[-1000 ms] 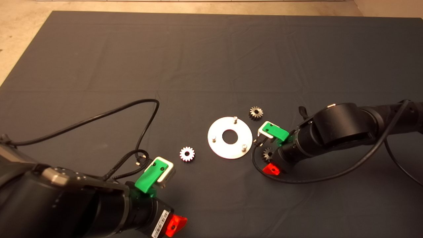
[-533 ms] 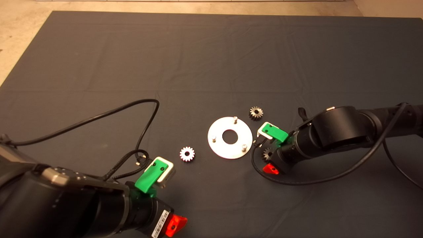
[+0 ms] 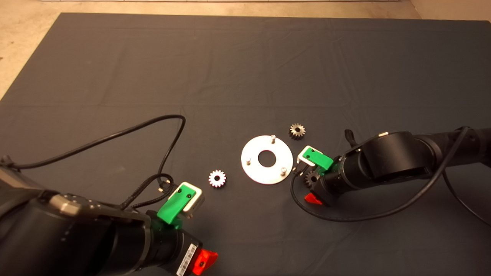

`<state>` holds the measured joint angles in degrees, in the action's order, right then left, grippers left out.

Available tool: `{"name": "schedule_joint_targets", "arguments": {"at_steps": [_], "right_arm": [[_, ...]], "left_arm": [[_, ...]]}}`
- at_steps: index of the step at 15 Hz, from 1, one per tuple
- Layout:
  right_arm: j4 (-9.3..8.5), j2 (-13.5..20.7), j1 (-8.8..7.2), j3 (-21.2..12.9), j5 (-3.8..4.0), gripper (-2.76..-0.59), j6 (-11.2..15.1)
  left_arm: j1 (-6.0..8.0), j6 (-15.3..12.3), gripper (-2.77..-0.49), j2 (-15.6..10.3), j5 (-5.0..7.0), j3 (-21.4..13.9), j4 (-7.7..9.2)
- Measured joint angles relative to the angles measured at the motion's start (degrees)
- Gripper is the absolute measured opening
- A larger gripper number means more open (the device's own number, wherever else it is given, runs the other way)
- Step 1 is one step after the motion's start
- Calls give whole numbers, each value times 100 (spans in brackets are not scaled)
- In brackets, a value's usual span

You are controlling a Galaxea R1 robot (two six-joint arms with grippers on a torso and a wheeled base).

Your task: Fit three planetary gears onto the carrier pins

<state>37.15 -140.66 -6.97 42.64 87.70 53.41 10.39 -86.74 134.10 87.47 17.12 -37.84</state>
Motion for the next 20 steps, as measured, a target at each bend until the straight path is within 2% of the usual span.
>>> {"name": "schedule_joint_targets", "arguments": {"at_steps": [3,5,7,9,13,17,18,20], "right_arm": [[212,0,113,-1,-2,-142,-2],[341,-2,169,-6,-2,-153,-5],[468,-2,174,-6,-2,-153,-11],[531,-2,174,-6,-2,-167,-27],[687,-1,174,-6,-2,-169,-44],[772,0,174,-6,-2,-198,-49],[778,0,174,-6,-2,-198,-49],[787,2,174,-6,-5,-212,-52]], "left_arm": [[0,0,-51,0,-2,0,0],[2,0,-51,0,0,0,1],[2,0,-51,0,-1,0,2],[2,0,-51,0,1,0,1],[2,0,-51,0,1,0,2],[0,0,-51,0,1,0,2],[2,0,-51,0,1,0,0],[2,0,-51,0,1,0,2]]}}
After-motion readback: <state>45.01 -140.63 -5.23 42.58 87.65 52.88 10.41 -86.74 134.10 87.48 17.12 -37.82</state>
